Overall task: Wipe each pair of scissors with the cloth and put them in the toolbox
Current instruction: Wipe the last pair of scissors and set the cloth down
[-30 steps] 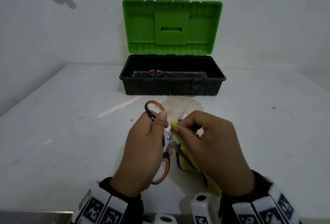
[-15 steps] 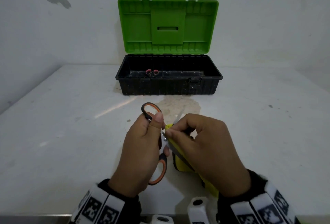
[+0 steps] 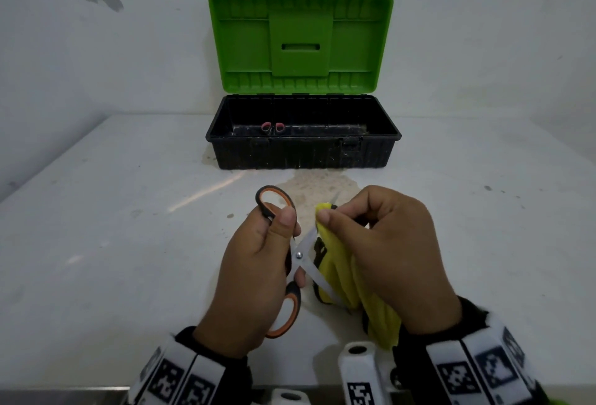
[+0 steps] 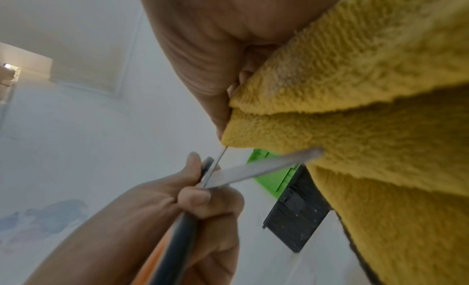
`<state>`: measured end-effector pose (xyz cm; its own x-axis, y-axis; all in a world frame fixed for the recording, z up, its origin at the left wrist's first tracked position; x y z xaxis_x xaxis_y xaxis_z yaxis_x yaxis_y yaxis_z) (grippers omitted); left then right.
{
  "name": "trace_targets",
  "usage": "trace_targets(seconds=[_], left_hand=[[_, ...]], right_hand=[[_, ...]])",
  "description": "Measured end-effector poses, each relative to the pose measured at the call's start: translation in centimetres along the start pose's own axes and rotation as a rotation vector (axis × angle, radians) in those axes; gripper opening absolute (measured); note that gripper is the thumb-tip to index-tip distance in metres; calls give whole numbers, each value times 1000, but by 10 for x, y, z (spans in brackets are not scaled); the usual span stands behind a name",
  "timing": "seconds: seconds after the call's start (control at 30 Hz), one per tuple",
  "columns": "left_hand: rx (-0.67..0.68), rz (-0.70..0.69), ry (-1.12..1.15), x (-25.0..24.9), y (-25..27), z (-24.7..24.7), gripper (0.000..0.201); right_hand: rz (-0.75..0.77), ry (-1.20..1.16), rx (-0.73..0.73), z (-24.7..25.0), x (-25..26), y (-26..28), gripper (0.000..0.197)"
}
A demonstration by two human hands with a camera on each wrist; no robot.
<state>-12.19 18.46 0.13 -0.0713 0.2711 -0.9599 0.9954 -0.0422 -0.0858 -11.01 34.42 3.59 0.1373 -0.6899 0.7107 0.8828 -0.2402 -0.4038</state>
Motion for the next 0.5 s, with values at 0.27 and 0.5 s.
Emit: trace_targets(seconds=[0.27,0.5], left_hand=[[15,24,-25,1,3,3,46],[34,37,-24,-2,4,2,46]], right_hand=[[-46,-63,4,2,-7,0,18],[-46,-58,63,2,-3,3,17]])
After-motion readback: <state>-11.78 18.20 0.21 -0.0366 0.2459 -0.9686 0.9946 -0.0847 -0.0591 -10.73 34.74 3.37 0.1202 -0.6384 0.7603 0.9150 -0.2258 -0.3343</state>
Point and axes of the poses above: each hand's wrist, its own y-axis away from the middle knuckle, its own z-axis out of the back of the hand, x = y × z, the point moved 6 cm from there along -y, towards the middle knuckle, and after that the axes turned 14 degrees about y, right-handed, at the moved point
